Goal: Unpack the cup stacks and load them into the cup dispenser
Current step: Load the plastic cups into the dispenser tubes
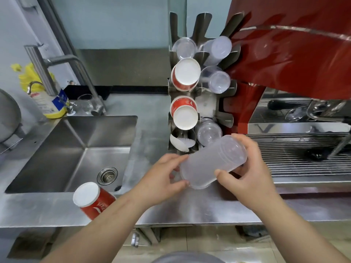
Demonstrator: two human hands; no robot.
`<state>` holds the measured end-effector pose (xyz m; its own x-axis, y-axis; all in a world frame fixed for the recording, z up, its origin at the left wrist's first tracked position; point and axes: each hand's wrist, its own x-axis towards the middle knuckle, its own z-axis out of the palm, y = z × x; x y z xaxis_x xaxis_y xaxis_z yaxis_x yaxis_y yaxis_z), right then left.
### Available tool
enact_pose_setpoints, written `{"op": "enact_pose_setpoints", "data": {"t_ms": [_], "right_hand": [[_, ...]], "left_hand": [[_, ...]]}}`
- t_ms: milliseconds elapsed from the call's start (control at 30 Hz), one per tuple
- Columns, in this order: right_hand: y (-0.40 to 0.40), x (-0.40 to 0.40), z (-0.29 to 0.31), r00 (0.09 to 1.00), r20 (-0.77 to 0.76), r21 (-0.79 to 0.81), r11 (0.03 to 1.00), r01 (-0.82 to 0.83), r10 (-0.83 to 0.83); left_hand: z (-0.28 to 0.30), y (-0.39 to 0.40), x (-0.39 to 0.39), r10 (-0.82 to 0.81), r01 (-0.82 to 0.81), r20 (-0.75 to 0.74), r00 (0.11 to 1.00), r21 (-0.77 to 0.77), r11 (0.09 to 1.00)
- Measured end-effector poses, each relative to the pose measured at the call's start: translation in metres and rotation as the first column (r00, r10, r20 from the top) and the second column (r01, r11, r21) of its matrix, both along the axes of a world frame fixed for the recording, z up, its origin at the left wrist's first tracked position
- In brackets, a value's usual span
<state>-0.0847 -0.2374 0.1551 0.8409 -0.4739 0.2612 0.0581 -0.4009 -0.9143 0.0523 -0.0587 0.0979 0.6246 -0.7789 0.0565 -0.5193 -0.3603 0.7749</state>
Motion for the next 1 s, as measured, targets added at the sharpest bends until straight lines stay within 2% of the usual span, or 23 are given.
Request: {"op": "enact_pose_setpoints", "data": {"t_ms": [500, 767, 1000], "right_hand": [[-0.037, -0.011, 0.09, 0.95, 0.311, -0.237, 0.967, 0.089, -0.011], [-0.043, 0.012, 0.131, 0.88, 0.475, -0.315, 0.939, 0.138, 0.031], [-0.04, 0.039, 0.169, 0.844, 0.536, -0.267, 0.947, 0.18, -0.01]], "left_hand": [[0.099, -0.057, 0.001, -0.061, 0.116, 0.254, 0.965, -0.211, 0.97], [0.167, -0.066, 0.028, -0.022, 0.108, 0.394, 0.919, -0.198, 0.974], [0.23, -0.083, 0.069, 0.026, 0.08, 0.548, 0.836, -0.169, 0.982]]}}
